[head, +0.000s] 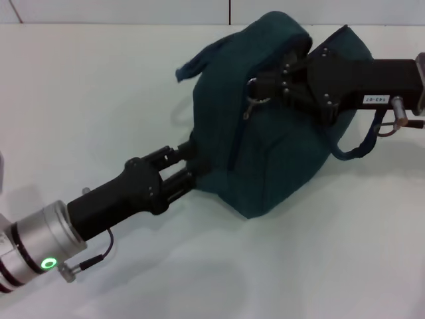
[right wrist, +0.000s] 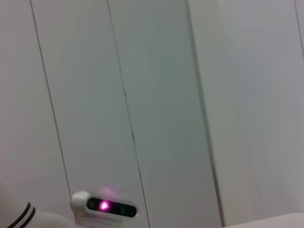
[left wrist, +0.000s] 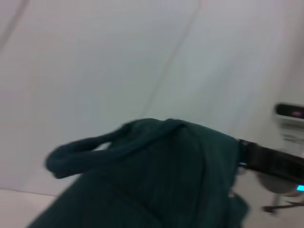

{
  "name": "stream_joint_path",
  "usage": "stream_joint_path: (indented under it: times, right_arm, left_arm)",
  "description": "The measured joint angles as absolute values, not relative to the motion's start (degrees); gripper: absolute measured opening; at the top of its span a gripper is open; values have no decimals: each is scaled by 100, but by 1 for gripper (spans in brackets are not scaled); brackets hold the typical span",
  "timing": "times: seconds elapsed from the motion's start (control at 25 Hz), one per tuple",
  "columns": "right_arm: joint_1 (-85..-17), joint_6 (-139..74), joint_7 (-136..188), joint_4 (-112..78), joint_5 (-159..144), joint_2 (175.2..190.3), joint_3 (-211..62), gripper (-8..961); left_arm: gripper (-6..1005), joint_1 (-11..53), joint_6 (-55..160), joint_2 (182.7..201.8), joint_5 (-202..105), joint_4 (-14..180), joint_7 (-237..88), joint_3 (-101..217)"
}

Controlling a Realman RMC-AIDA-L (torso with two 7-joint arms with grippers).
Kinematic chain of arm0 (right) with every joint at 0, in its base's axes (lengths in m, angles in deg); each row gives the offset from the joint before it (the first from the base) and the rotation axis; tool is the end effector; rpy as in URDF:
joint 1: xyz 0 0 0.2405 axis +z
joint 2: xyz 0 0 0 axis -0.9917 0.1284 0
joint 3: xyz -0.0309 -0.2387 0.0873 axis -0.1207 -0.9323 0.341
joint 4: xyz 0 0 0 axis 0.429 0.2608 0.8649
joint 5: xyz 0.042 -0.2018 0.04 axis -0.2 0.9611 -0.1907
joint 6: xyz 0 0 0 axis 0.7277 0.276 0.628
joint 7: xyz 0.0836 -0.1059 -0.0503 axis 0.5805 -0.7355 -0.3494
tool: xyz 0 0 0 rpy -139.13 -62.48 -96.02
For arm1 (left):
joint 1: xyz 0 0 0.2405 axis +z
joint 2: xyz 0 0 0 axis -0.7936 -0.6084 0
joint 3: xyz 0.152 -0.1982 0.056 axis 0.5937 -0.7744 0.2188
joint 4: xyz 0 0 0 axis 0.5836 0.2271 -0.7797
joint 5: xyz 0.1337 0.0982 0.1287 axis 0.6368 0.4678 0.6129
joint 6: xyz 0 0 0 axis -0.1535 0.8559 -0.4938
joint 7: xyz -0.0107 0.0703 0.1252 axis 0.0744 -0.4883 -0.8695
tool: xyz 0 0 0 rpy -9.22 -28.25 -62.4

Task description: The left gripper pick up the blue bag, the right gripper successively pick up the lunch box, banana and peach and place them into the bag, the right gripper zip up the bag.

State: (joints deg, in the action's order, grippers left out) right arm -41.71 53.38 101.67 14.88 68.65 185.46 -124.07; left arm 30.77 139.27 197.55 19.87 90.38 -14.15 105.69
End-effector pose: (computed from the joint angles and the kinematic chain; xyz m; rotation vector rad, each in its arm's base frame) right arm 0.1536 0.3630 0.0075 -2.8856 0.2068 1.0667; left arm -0.2744 0.2484 -0.0534 -2.3889 -0.8799 -1.3300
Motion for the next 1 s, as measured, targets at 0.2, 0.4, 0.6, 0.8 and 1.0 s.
stream_joint_path:
  times: [0.2,0.4,0.6,0.8,1.0]
  right_arm:
    - [-4167,5316,10176,1422,6854,18546,-12408,14]
    - [-4198,5345,10188,1416,6847,18546,-12375,14]
    - [-4333,5381,10204,1443,6820,18538,-12353,14]
    - [-4367,5384,10208,1467,6756,18537,-12352,14]
    - [-4372,5395,10209,1477,6652,18534,-12353,14]
  left_arm:
    - [508,2932,13521,19759,1666,8749,-1714,10570]
    - [507,2866,13350,19753,1521,8723,-1793,10568]
    - [506,2983,13324,19742,1095,8723,-2167,10567]
    - [505,2933,13344,19742,1100,8718,-2455,10644]
    - [504,2794,13349,19742,1246,8723,-2467,10872]
